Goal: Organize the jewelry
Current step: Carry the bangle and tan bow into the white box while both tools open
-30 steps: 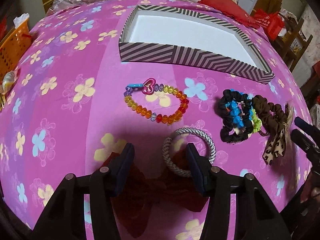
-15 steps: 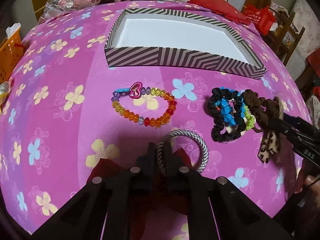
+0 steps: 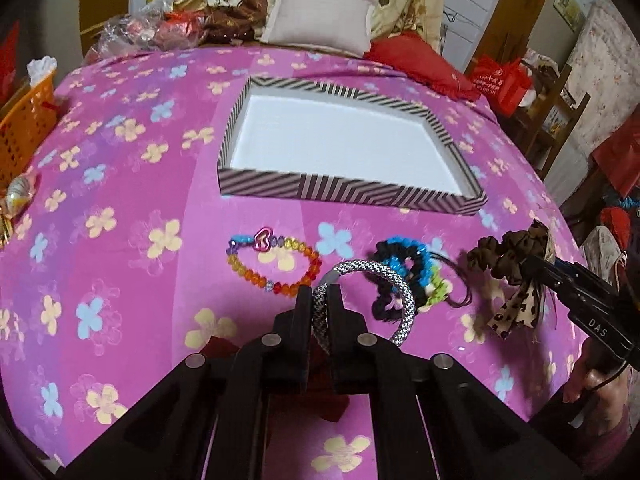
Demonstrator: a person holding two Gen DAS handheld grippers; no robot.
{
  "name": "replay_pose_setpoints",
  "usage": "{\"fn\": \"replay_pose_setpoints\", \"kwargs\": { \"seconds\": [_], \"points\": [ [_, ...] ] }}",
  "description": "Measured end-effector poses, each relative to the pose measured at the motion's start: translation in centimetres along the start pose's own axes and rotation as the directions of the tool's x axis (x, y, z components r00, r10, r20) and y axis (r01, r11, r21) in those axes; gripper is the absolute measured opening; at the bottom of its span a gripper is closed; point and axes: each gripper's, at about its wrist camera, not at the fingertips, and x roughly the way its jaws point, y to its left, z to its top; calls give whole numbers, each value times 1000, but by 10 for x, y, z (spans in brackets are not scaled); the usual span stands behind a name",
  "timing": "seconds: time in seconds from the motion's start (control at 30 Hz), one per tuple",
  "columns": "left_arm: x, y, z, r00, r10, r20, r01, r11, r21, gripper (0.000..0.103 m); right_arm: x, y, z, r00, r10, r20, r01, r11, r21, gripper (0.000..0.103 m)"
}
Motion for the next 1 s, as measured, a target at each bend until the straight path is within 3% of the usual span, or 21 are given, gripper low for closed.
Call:
{"fn": "replay_pose_setpoints", "kwargs": {
  "seconds": [0.33,0.63,1.0],
  "points": [
    [-10,-7,8,998,53,46,-53,999,3,0,-17,4,11,999,7,41,-6,1000,-13,32],
    [-4,-3,17,989,130,63,-130,991,-5,0,-15,2,18,999,8,46,-7,1000,-14,32],
    [4,-3,26,985,165,59,-165,986,-9,0,-5,1,30,999,6,39,-5,1000,-20,32]
  ]
}}
